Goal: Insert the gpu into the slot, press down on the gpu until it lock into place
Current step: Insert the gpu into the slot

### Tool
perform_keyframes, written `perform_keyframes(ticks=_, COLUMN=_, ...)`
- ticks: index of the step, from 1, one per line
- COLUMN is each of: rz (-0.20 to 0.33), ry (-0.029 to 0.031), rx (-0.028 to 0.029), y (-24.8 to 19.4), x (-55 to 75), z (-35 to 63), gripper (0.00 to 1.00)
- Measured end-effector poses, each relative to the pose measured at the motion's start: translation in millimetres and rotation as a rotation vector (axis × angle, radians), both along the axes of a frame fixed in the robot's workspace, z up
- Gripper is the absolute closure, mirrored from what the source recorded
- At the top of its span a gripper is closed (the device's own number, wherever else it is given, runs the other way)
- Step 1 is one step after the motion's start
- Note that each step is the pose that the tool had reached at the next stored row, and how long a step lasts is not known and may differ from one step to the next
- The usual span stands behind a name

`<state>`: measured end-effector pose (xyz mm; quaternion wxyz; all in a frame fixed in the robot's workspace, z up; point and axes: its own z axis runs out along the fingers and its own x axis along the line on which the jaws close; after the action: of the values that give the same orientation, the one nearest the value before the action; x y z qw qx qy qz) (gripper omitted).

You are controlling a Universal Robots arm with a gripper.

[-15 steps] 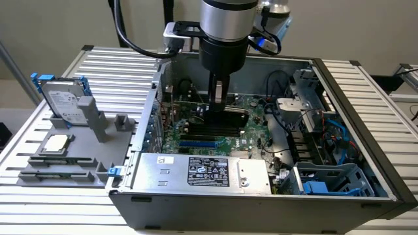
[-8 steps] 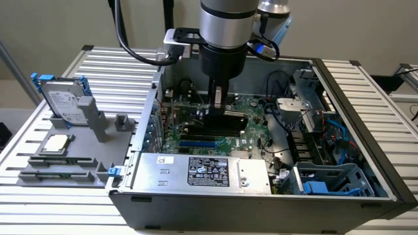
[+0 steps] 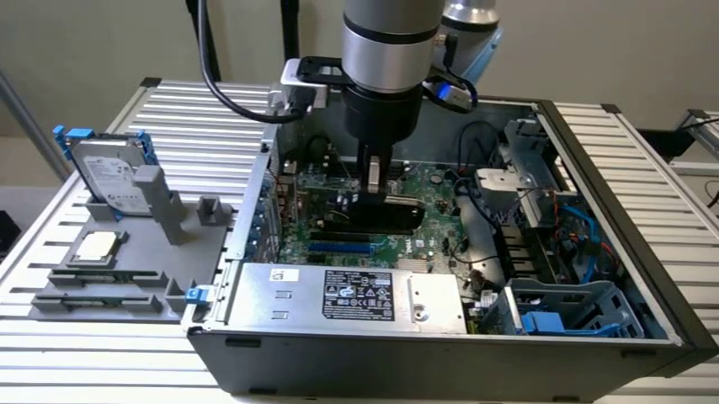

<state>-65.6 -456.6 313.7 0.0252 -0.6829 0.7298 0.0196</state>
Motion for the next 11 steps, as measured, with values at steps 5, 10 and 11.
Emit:
perform_keyframes(ticks=5, rz=0.018, ry=0.0, rx=0.0, y=-0.1, x=-1.8, z=-3.8, gripper=0.74)
perform_keyframes(ticks=10, rz=0.026, ry=0.0, rx=0.0, y=-0.1, x=-5.5, z=-7.1, gripper=0.74)
perform_keyframes(ticks=11, rz=0.026, ry=0.0, rx=0.0, y=-0.1, x=-6.4, z=-7.8, gripper=0.74)
